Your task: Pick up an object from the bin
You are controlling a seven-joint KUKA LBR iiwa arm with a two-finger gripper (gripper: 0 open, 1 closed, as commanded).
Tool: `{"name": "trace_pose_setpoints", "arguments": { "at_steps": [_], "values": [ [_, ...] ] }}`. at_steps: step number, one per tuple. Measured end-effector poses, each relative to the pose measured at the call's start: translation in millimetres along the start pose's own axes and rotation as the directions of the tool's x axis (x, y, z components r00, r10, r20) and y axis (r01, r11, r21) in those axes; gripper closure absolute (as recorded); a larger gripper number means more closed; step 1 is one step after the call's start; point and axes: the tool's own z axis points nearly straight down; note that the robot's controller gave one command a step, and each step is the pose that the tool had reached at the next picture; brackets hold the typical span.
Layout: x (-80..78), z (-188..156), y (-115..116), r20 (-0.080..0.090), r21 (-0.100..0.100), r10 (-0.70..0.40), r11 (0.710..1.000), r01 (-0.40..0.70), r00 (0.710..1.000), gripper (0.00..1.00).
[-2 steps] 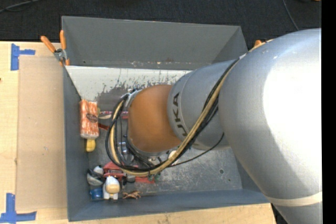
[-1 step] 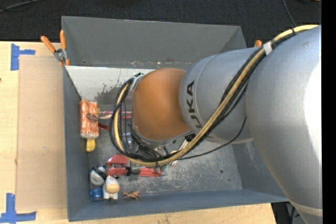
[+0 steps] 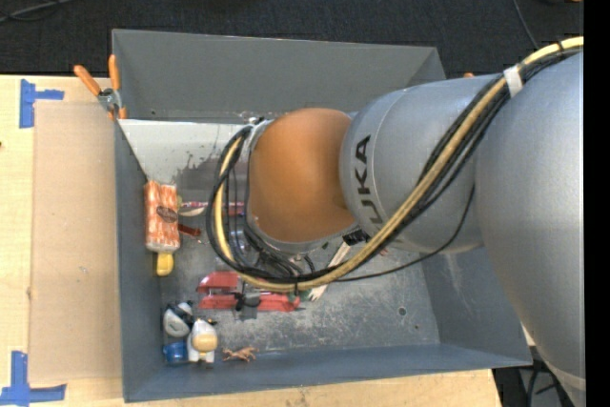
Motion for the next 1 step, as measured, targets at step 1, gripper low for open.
{"name": "trace_pose_setpoints", "arguments": {
  "at_steps": [1],
  "values": [
    [-0.3, -53.4, -4.6, -0.008, 0.001, 0.019, 1.0, -0.019, 1.0, 1.0]
  ]
}}
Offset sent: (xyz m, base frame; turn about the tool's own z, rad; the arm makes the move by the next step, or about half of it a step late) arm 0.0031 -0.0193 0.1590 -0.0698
